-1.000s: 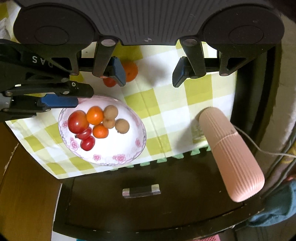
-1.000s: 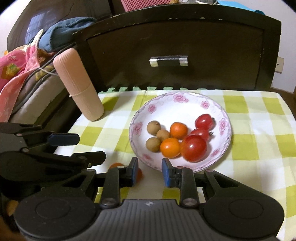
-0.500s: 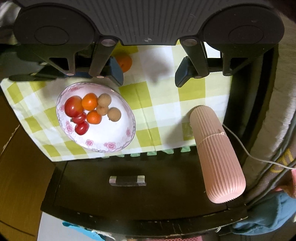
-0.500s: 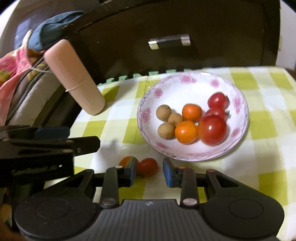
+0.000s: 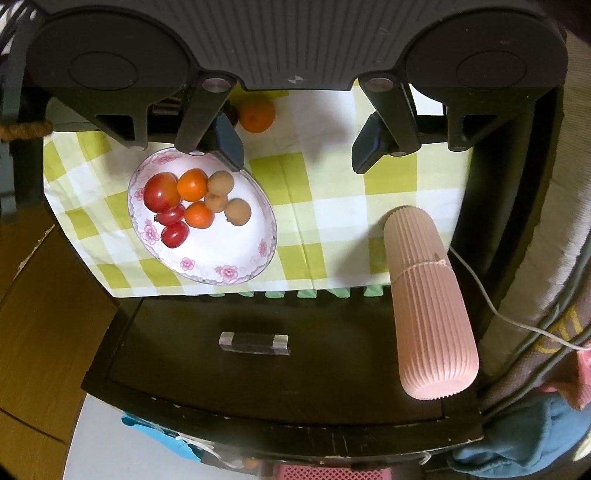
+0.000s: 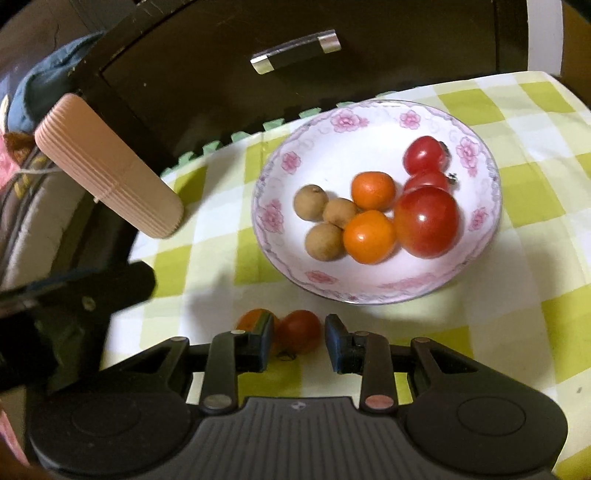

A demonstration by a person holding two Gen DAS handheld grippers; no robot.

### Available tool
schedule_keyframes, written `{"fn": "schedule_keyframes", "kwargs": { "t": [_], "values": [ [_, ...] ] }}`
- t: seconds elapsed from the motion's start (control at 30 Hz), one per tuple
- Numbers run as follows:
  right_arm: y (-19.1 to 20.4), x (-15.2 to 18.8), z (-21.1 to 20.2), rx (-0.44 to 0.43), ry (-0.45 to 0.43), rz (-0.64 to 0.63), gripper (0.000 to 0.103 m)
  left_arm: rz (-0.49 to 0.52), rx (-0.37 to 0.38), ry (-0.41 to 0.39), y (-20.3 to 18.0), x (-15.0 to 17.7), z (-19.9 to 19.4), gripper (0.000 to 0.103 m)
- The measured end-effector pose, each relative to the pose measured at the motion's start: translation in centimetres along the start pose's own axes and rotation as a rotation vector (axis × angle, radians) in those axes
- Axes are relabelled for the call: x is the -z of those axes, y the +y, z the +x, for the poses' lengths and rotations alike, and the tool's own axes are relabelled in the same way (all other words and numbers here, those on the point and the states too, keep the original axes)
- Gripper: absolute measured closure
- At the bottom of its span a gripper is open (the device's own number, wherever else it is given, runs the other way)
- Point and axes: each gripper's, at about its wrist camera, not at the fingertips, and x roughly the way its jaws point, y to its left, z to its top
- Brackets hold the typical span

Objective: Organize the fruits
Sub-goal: 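Grasp a tangerine with the left gripper while the right grasps a cherry tomato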

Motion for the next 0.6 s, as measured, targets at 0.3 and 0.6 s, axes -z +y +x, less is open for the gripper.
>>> {"fn": "schedule_keyframes", "kwargs": {
  "t": [0.3, 0.6],
  "values": [
    [1.5, -0.3, 0.4, 0.051, 0.030, -0.085, 0.075, -0.018, 0.019, -0.007, 0.3, -0.1, -0.3, 0.031],
    [1.5, -0.3, 1.0, 0.067, 0.036, -0.131, 0.078, -0.009, 0.032, 0.013, 0.1, 0.2, 0.1, 0.031]
  ]
}}
